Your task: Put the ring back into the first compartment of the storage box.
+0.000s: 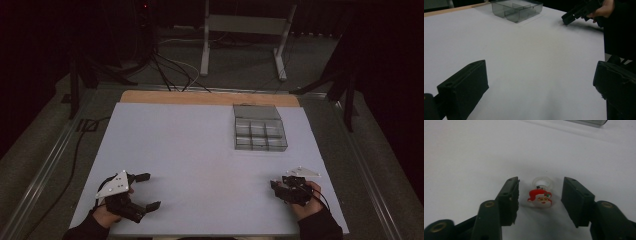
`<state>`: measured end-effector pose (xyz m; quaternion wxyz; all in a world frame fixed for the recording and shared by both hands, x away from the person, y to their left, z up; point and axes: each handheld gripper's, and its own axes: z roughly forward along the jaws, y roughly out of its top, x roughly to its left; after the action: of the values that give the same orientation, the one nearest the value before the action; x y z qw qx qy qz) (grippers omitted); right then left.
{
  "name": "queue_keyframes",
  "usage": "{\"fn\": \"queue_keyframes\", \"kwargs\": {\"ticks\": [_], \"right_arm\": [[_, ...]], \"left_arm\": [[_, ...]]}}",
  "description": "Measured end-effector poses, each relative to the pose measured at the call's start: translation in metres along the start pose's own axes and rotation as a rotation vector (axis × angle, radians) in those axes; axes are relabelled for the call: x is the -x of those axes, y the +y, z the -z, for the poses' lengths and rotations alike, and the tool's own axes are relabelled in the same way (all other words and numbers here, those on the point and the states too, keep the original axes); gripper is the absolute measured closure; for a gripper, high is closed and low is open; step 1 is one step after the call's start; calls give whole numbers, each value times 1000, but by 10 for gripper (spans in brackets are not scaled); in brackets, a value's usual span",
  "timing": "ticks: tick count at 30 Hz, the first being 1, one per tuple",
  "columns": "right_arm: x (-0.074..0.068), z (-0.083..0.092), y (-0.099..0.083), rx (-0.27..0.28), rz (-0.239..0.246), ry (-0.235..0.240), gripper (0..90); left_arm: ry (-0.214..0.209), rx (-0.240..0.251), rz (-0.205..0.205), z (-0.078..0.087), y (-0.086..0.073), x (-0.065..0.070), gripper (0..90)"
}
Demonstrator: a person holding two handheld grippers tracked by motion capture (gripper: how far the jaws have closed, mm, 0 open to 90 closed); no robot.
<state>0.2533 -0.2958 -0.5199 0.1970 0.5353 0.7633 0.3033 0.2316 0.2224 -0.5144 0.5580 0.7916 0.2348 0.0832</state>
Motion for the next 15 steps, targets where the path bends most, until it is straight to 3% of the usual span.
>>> {"fn": "queue_keyframes", "kwargs": {"ticks": [10, 15], "right_arm": [[-4, -2, 1, -24, 22, -28, 622], [-3, -2, 1, -29, 9, -31, 672]], "left_arm": [[2, -1, 2, 0, 0, 0, 5], [2, 0, 2, 0, -1, -1, 5]]}}
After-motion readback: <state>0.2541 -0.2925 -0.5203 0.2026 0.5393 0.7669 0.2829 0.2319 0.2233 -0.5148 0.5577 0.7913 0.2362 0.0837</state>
